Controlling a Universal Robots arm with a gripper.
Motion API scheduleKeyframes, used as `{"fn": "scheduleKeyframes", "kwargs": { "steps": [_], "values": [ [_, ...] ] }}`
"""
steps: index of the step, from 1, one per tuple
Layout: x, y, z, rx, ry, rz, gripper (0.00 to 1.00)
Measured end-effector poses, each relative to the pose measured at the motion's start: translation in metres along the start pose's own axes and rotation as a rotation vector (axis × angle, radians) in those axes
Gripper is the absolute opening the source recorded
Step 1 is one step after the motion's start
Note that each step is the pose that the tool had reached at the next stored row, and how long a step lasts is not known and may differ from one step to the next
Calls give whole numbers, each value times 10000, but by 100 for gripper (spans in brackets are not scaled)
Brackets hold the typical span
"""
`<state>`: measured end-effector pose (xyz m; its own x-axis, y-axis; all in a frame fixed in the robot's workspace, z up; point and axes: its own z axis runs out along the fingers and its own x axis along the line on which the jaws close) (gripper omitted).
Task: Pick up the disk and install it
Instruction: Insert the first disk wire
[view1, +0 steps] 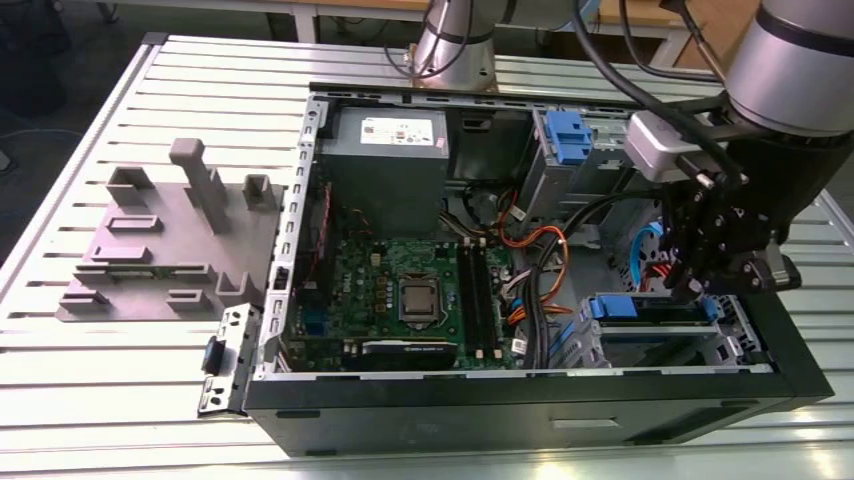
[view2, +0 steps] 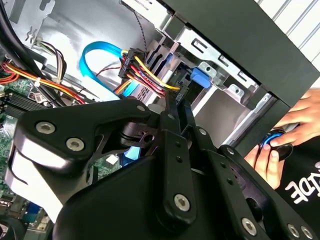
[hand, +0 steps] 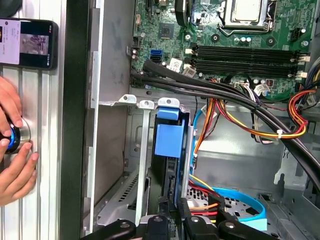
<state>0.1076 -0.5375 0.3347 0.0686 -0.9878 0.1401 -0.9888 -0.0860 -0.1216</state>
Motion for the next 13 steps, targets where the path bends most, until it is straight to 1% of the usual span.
{"fn": "scheduleKeyframes", "kwargs": {
  "steps": [2, 5, 6, 8, 11, 12, 13],
  "values": [
    [14, 18, 10, 63, -66, 17, 18],
    [47, 35, 25, 141, -197, 45, 18],
    [58, 39, 28, 166, -259, 55, 18],
    [78, 47, 36, 220, -430, 85, 18],
    [105, 62, 40, 298, -644, 124, 18],
    [113, 70, 41, 323, -710, 135, 18],
    [120, 81, 42, 347, -746, 143, 18]
  ]
}}
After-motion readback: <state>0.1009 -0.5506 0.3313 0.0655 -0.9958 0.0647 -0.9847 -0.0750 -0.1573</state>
